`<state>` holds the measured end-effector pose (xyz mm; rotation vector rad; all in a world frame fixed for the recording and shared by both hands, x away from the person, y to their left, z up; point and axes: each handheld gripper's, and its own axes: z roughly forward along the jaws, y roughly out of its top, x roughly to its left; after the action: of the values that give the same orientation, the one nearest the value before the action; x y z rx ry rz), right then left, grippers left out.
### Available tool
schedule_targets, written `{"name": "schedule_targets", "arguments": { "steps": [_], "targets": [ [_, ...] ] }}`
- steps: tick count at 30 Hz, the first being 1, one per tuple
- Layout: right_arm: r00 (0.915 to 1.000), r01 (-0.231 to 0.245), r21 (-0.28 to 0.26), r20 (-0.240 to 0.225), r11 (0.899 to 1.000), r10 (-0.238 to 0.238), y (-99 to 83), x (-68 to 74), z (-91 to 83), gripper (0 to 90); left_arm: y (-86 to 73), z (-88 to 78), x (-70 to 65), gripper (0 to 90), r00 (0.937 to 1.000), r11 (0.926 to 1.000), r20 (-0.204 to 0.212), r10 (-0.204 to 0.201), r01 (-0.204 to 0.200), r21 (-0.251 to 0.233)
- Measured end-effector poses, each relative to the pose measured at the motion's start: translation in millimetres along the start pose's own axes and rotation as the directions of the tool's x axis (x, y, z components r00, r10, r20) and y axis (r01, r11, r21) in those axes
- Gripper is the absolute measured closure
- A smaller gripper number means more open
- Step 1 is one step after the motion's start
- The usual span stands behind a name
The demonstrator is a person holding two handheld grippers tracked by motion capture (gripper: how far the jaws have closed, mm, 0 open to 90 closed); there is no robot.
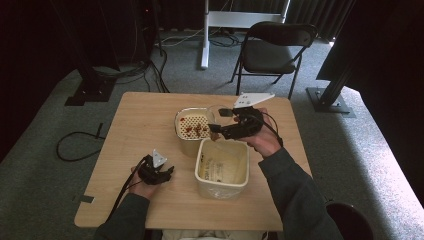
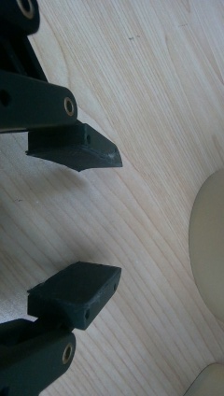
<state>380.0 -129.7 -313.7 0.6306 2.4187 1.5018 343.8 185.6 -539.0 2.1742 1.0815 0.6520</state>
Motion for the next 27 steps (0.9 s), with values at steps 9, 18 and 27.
{"name": "schedule_targets", "arguments": {
  "steps": [9, 18, 27],
  "targets": [
    [0.9961, -0.017, -0.002, -0.086, 1.000, 0.017, -19.6, 17.3, -5.2, 31.2, -0.1, 0.1, -0.1, 42.1, 1.0000, 1.0000, 0.002, -0.005, 0.005, -0.001],
    [0.9888, -0.027, 0.030, -0.146, 0.999, 0.031, -45.6, 25.8, -4.2, 29.4, 0.0, 0.1, 0.1, 42.1, 1.0000, 1.0000, 0.006, -0.007, 0.007, 0.001],
    [0.9783, -0.036, 0.027, -0.203, 0.999, 0.041, -56.1, 29.9, 3.6, 12.4, 0.0, 0.3, 0.1, 42.1, 0.9999, 0.9999, 0.007, -0.010, 0.010, -0.001]
  ]
}}
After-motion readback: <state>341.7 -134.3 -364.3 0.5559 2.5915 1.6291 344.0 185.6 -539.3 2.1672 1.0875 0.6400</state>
